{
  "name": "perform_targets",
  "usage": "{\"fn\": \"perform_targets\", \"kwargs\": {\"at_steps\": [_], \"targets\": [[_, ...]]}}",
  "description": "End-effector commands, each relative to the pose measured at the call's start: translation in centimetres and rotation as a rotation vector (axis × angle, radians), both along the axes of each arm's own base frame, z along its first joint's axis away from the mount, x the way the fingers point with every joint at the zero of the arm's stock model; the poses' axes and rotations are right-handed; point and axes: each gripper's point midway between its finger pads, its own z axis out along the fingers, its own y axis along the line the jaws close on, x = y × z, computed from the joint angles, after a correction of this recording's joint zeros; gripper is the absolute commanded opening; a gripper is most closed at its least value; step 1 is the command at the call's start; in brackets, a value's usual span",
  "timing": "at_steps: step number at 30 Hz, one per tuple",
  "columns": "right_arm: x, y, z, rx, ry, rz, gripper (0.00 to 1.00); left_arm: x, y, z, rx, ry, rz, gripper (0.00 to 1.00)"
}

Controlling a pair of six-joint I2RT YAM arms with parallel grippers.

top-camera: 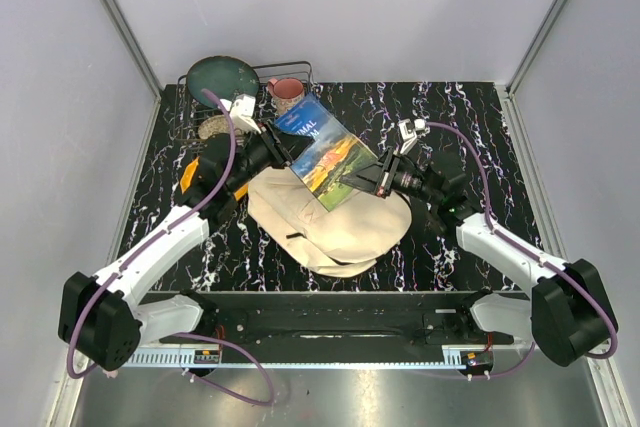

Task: Pack the student bag
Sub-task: Pick up the book from the center of the board.

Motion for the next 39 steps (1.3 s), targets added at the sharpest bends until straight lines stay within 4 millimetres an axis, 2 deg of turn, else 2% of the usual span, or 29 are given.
{"fn": "perform_targets", "kwargs": {"at_steps": [1, 2, 4, 6, 7, 8, 10, 11, 12, 13, 14, 15, 16, 21, 22, 24, 25, 26, 27, 28, 30, 31, 32, 34, 39], "targets": [[-0.3, 0.1, 2.8, 0.020, -0.110, 0.003, 0.01, -0.3, 0.2, 2.6, -0.025, -0.085, 0.001, 0.25], [-0.2, 0.0, 2.6, 0.016, -0.104, -0.006, 0.02, -0.4, 0.3, 2.5, -0.022, -0.080, 0.001, 0.12], [0.3, -0.2, 2.4, 0.013, -0.097, -0.041, 0.06, -0.2, 0.4, 2.4, -0.018, -0.072, 0.016, 0.01], [0.4, -0.4, 2.2, 0.010, -0.091, -0.060, 0.08, -0.1, 0.6, 2.1, -0.012, -0.061, 0.025, 0.00], [0.7, -0.6, 2.3, 0.012, -0.090, -0.081, 0.13, -0.1, 0.6, 2.0, -0.014, -0.055, 0.028, 0.00], [0.7, -0.6, 2.3, 0.013, -0.086, -0.090, 0.31, 0.0, 0.7, 2.0, -0.016, -0.055, 0.033, 0.00], [1.3, -1.1, 2.1, 0.020, -0.071, -0.140, 0.49, 0.1, 0.7, 1.8, -0.025, -0.042, 0.041, 0.00], [1.5, -1.3, 2.0, 0.037, -0.043, -0.163, 0.55, 0.1, 0.8, 1.9, -0.032, -0.044, 0.045, 0.00], [1.5, -1.7, 0.8, 0.041, 0.007, -0.190, 0.59, 0.2, 0.9, 2.0, -0.042, -0.042, 0.051, 0.00], [2.3, -2.3, 1.0, 0.096, 0.020, -0.256, 0.66, 0.3, 0.9, 1.7, -0.060, -0.025, 0.054, 0.00], [2.0, -2.4, 0.9, 0.164, 0.069, -0.263, 0.70, 0.4, 1.1, 2.3, -0.085, -0.040, 0.058, 0.00], [1.8, -2.8, -1.4, 0.173, 0.114, -0.285, 0.74, 0.4, 1.0, 1.8, -0.095, -0.028, 0.054, 0.00], [1.7, -2.9, -1.0, 0.209, 0.103, -0.285, 0.77, 0.4, 1.0, 2.1, -0.124, -0.022, 0.050, 0.00], [1.0, -1.1, -3.3, 0.174, 0.137, -0.250, 0.80, 0.8, 0.6, 2.9, -0.185, -0.019, 0.030, 0.00], [1.0, -0.9, -2.8, 0.195, 0.116, -0.243, 0.81, 0.8, 0.5, 3.2, -0.197, -0.029, 0.022, 0.00], [1.3, -0.6, -3.5, 0.209, 0.138, -0.242, 0.81, 0.7, 0.3, 3.1, -0.220, -0.017, 0.007, 0.00], [1.4, -0.5, -2.9, 0.238, 0.118, -0.235, 0.81, 0.6, 0.1, 3.4, -0.235, -0.026, -0.004, 0.00], [1.8, -0.2, -3.8, 0.238, 0.145, -0.235, 0.81, 0.5, 0.0, 3.6, -0.243, -0.027, -0.015, 0.00], [2.0, 0.0, -3.7, 0.251, 0.149, -0.228, 0.81, 0.6, -0.2, 3.3, -0.250, -0.013, -0.020, 0.00], [2.0, 0.1, -2.9, 0.288, 0.118, -0.214, 0.82, 0.5, -0.2, 3.5, -0.261, -0.020, -0.026, 0.00], [2.4, 0.7, -3.6, 0.306, 0.151, -0.195, 0.81, 0.4, -0.4, 3.3, -0.278, -0.005, -0.041, 0.00], [2.4, 0.7, -2.7, 0.348, 0.115, -0.183, 0.82, 0.2, -0.5, 3.5, -0.288, -0.014, -0.051, 0.00], [2.8, 0.9, -3.2, 0.364, 0.141, -0.179, 0.82, 0.1, -0.6, 3.5, -0.293, -0.012, -0.059, 0.00], [2.7, 1.2, -2.3, 0.396, 0.104, -0.153, 0.81, 0.0, -0.7, 3.3, -0.294, -0.005, -0.062, 0.00], [3.1, 1.4, -1.0, 0.395, 0.050, -0.153, 0.82, 0.0, -0.5, 2.7, -0.281, 0.009, -0.056, 0.00]]}}
